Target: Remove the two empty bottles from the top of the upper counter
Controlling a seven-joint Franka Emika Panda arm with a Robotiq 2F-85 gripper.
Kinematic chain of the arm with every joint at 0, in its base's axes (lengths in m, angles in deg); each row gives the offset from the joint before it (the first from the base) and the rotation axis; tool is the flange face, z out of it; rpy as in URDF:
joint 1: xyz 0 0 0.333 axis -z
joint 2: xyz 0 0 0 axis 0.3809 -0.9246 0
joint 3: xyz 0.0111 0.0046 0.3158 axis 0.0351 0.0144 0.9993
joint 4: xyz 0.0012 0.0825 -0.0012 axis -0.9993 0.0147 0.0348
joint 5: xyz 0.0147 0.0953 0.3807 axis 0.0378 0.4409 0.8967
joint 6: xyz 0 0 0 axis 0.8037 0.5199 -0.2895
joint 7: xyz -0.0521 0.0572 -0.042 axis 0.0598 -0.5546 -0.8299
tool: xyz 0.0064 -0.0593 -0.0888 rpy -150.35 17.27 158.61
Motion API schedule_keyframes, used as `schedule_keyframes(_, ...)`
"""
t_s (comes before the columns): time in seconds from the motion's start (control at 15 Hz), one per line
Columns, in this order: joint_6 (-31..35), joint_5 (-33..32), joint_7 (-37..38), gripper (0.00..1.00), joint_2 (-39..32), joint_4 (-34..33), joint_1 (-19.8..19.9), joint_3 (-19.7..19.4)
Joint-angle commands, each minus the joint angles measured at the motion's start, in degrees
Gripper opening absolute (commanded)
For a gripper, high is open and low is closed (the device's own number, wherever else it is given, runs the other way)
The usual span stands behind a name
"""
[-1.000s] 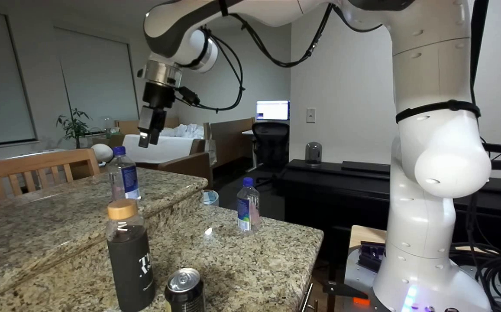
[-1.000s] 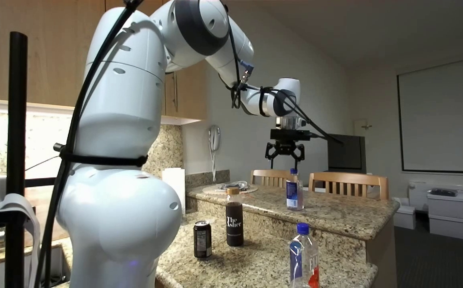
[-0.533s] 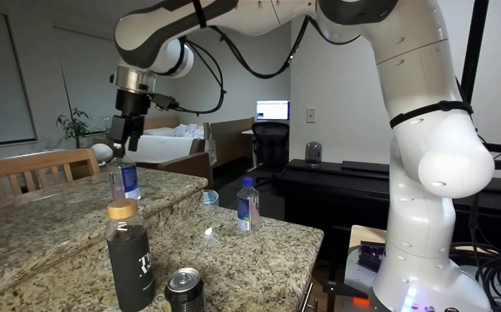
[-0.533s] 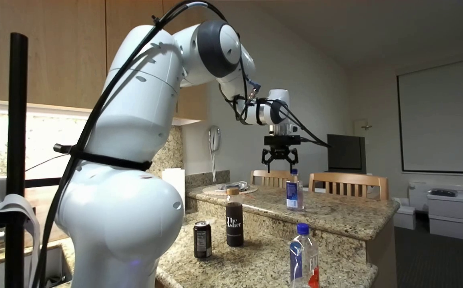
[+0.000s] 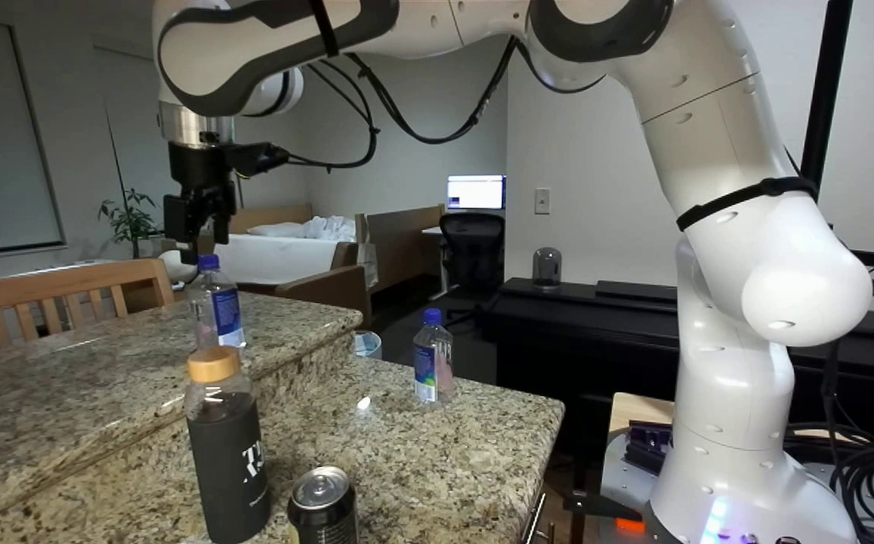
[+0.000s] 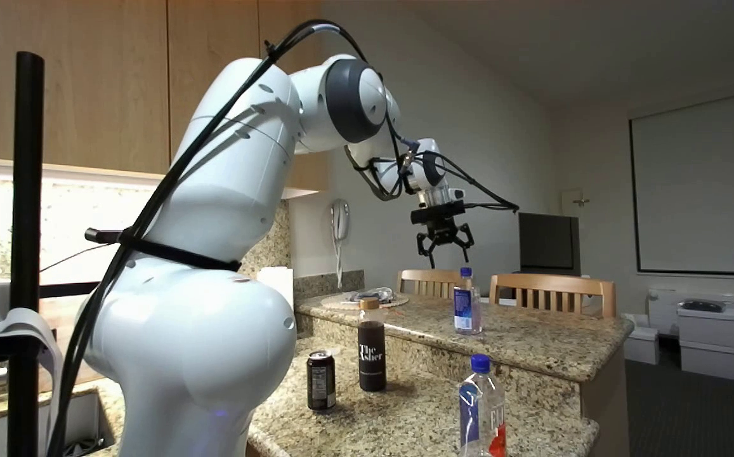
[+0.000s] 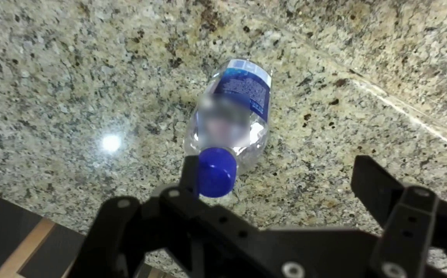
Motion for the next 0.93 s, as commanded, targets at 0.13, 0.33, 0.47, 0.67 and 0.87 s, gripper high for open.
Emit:
schedule_keyframes(0.13, -6.6, -2.3, 3.4, 1.0, -2.7, -4.9, 0.1, -0.8)
schedule_keyframes(0.33, -7.2, 0.1, 2.3, 1.0, -3.7, -5.5, 1.8, -1.1)
schedule_keyframes(0.47, -6.4, 2.8, 1.6, 1.0, -4.1, -5.2, 3.2, -0.8)
schedule_keyframes(0.67, -4.8, 8.5, 0.3, 1.0, -4.6, -4.9, 5.1, 0.2)
schedule_keyframes(0.87, -1.7, 13.0, 0.1, 1.0, -4.9, -4.3, 6.2, 0.8)
